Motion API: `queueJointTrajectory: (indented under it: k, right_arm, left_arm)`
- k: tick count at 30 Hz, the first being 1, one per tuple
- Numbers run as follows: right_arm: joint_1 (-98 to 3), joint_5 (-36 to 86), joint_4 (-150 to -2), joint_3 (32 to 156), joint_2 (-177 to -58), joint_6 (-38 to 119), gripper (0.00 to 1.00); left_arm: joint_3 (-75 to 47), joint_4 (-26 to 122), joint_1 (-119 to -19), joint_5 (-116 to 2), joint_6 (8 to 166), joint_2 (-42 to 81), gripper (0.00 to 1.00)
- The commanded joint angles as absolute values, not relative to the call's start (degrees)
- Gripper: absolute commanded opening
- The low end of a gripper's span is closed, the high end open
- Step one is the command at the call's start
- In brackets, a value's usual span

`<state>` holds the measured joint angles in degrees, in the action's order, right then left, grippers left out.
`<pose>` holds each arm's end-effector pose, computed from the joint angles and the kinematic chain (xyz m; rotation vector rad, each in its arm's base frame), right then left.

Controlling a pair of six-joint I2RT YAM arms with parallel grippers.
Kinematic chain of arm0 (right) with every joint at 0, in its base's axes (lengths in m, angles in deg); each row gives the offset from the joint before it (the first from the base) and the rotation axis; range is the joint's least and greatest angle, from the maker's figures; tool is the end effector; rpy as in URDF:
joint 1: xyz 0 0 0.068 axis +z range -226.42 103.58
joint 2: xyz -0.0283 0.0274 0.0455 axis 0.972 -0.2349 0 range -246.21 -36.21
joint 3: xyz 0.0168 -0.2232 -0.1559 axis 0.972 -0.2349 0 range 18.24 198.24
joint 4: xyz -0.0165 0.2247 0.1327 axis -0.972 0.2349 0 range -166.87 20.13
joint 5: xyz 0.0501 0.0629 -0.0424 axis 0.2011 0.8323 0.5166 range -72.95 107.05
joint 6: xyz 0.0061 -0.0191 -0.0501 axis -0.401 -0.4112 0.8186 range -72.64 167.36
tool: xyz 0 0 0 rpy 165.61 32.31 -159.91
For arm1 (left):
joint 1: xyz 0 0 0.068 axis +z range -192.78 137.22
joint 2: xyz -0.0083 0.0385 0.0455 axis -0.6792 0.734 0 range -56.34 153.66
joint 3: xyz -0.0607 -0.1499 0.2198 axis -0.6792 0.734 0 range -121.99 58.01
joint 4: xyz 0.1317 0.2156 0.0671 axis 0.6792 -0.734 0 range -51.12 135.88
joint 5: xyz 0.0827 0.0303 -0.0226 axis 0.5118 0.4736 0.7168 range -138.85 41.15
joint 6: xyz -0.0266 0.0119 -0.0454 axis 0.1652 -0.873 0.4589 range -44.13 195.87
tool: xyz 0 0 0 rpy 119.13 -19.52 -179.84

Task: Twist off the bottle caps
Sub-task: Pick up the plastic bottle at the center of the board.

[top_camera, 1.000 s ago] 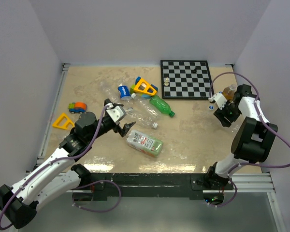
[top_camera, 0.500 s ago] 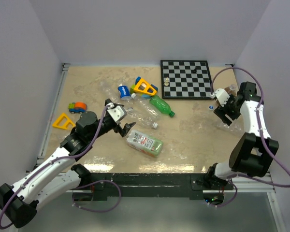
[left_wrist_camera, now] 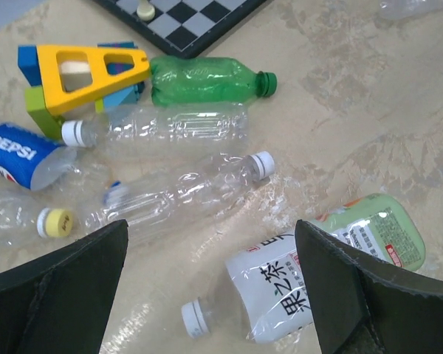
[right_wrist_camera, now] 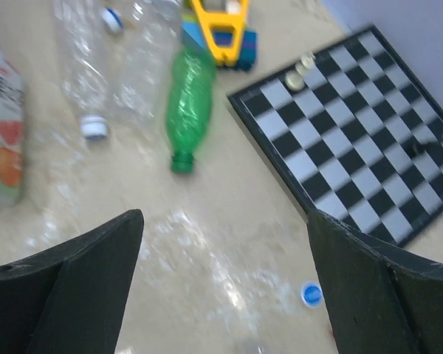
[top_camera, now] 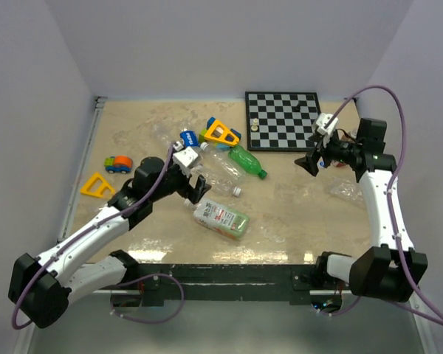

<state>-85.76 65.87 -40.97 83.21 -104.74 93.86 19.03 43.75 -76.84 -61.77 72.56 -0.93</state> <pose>0.2479 -0.0136 0.3420 -1.0307 1.7379 0.3555 0.1820 -0.1327 0.2845 0.7638 1.7702 -0.5761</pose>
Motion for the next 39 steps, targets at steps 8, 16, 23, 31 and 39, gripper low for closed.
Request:
queueJointTrajectory:
  k: [8,16,23,31,39]
  right_arm:
    - [-83.3,79.6,-40.6,83.3,-114.3,92.6,0.96]
    - [-83.3,78.9,-39.9,82.9,-113.6,94.1,0.98]
    - [-83.3,80.2,-38.1,82.9,-113.4,96.2,0.98]
    - [-83.3,80.9,-36.3,83.1,-113.6,98.0,0.98]
    - [-83.3,81.6,-34.9,83.1,-113.9,99.2,0.98]
  left_arm:
    - [16.9,39.8,-75.7,-49.1,120.6,7.9,1.0]
    - [5.7,13.9,-78.4,-38.4,139.1,16.2,0.99]
    - [-0.9,0.6,-91.1,-35.6,156.3,20.3,1.0]
    - [-0.4,0.7,-91.7,-38.9,159.4,25.2,1.0]
    - [-1.0,3.2,-91.8,-38.4,159.3,29.4,1.0]
